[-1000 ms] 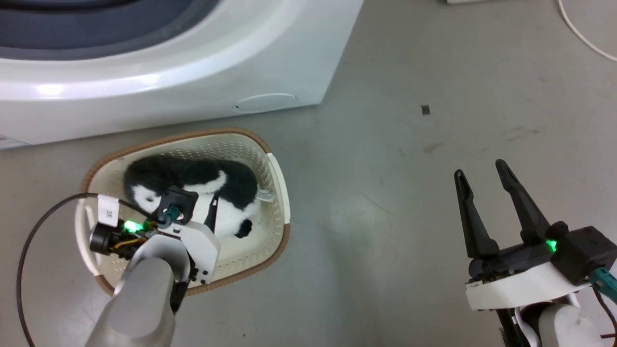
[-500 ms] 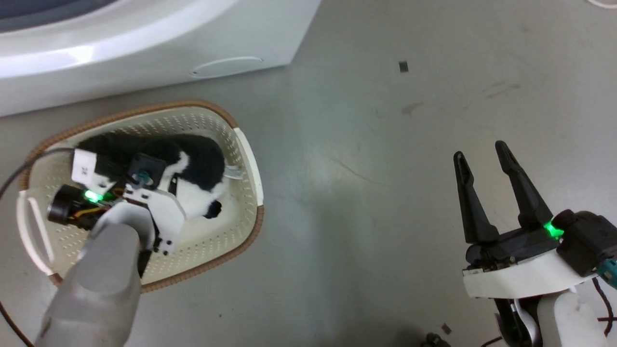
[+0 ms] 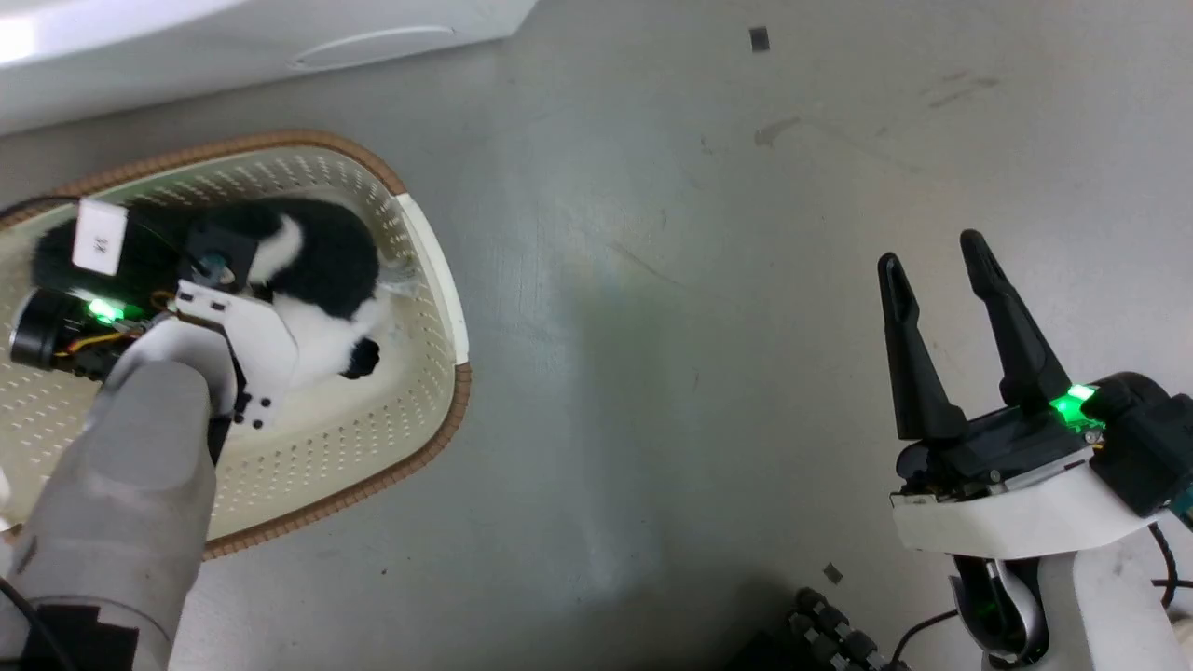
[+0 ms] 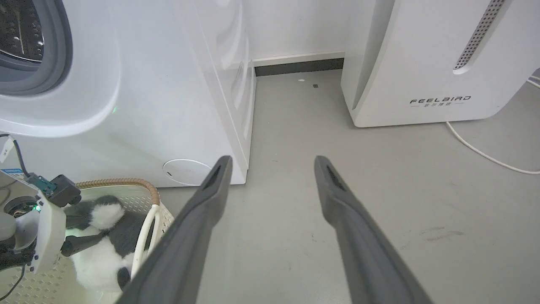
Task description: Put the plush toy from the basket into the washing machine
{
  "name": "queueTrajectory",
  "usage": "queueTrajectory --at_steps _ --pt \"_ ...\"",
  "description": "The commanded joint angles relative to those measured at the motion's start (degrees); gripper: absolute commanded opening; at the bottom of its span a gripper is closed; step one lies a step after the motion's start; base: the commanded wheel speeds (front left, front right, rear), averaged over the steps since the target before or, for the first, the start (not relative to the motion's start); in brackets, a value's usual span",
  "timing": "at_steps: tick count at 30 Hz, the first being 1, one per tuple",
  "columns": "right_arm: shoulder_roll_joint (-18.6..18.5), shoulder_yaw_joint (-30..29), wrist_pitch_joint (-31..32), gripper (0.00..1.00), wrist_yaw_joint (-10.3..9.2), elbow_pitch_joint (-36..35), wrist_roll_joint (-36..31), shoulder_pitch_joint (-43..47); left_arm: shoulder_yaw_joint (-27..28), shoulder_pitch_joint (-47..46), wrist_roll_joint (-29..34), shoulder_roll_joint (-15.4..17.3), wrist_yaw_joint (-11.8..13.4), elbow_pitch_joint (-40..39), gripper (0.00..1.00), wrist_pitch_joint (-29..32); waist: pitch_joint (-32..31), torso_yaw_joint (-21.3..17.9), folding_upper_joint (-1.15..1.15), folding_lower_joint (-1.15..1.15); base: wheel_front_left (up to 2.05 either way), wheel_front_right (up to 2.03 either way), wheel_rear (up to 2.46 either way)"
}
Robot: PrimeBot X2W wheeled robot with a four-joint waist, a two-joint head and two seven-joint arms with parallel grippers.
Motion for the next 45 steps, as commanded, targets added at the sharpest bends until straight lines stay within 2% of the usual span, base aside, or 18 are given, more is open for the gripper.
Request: queueTrajectory --at_steps 1,4,5,6,9,15,21,27,35,36,45 --pt "0.0 0.2 -0.6 1.00 -0.05 -0.4 0.6 -1.3 -0.4 -1.3 -0.5 0.8 0.1 2.2 1.00 0.4 1.2 -0.6 0.00 -0.01 0.00 0.00 0.00" --pt "0.0 0.3 -1.0 1.00 -0.05 -0.4 0.8 -1.8 -0.2 -2.3 -1.9 0.5 -1.4 4.9 1.00 2.6 2.3 -0.7 0.00 -0.01 0.00 0.00 0.00" --pt "0.0 0.4 -1.1 1.00 -0.05 -0.4 0.9 -2.0 -0.4 -2.7 -2.2 0.3 -1.8 5.6 0.72 3.1 2.6 -0.8 0.00 -0.01 0.00 0.00 0.00" --pt "0.0 0.5 -1.2 1.00 -0.05 -0.3 0.9 -2.1 -0.6 -2.9 -2.3 0.1 -2.3 6.1 0.00 3.3 2.7 -0.7 0.00 -0.01 0.00 0.00 0.00" --pt "0.0 0.5 -1.2 1.00 -0.05 -0.1 0.6 -2.1 -0.7 -2.7 -3.0 -0.4 -3.1 6.3 0.00 2.4 1.8 -0.3 0.00 -0.01 0.00 0.00 0.00" --pt "0.0 0.1 -1.2 1.00 -0.05 0.5 -0.1 -1.9 -0.8 -1.2 -4.1 -1.8 -3.0 6.3 0.00 -2.1 -1.9 1.0 0.00 -0.01 0.00 0.00 0.00" --pt "0.0 -0.9 -1.2 1.00 -0.05 1.5 -1.8 -0.6 -0.2 1.7 -6.0 -4.1 -2.5 5.8 0.00 -8.3 -8.0 2.9 0.00 -0.01 0.00 0.00 0.00" --pt "0.0 -1.7 -1.2 1.00 -0.05 2.1 -3.2 1.2 0.5 5.7 -7.8 -6.1 -2.4 3.1 0.00 -10.6 -14.2 4.8 0.00 -0.01 0.00 0.00 0.00" --pt "0.0 -2.7 -1.2 1.00 -0.05 3.2 -5.6 5.0 3.2 20.3 -10.9 -8.8 -1.0 -15.8 0.00 -10.9 -24.3 8.9 0.00 -0.01 0.00 0.00 0.00" --pt "0.0 -2.7 -1.2 1.00 -0.05 3.2 -5.6 5.0 3.2 20.3 -10.9 -8.8 -1.0 -15.8 0.00 -10.9 -24.3 8.9 0.00 -0.01 0.00 0.00 0.00" --pt "0.0 -2.9 -1.2 1.00 -0.05 4.1 -6.6 9.1 6.8 33.3 -11.8 -10.2 -0.3 -32.2 0.00 -10.9 -31.0 11.6 0.00 -0.01 0.00 0.00 0.00"
